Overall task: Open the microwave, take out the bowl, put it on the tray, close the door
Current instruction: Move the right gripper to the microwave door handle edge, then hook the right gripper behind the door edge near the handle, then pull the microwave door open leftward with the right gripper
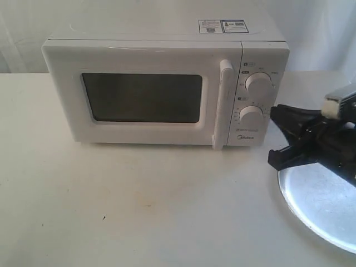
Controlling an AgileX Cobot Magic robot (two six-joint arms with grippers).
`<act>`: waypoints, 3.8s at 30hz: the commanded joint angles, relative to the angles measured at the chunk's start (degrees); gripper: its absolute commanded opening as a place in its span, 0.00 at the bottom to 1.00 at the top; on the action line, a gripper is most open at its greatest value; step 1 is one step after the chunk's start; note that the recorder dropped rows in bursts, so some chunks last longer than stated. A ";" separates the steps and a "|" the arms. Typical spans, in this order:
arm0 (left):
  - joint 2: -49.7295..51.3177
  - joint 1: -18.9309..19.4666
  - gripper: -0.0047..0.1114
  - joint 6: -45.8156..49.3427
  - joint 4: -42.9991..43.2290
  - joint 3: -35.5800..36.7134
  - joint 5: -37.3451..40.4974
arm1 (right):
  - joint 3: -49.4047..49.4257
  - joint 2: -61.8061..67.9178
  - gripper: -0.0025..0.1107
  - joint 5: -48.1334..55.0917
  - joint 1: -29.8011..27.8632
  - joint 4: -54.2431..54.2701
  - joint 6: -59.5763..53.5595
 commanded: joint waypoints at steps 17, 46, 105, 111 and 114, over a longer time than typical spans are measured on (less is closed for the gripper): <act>-0.19 -0.23 0.04 -0.27 -0.18 0.12 0.04 | -13.14 24.65 0.66 -12.34 5.69 -6.74 -13.23; -0.19 -0.23 0.04 -0.27 -0.18 0.12 0.04 | -17.77 32.50 0.02 -15.13 14.73 -16.08 -16.67; -0.19 -0.23 0.04 -0.27 -0.18 0.12 0.04 | -6.81 23.52 0.02 -19.02 25.12 -19.74 -30.84; -0.19 -0.23 0.04 -0.27 -0.18 0.12 0.04 | -0.48 19.34 0.02 -19.02 25.12 -21.16 -28.44; -0.19 -0.23 0.04 -0.27 -0.18 0.12 0.04 | 2.76 16.85 0.02 -19.02 25.12 -21.41 -14.36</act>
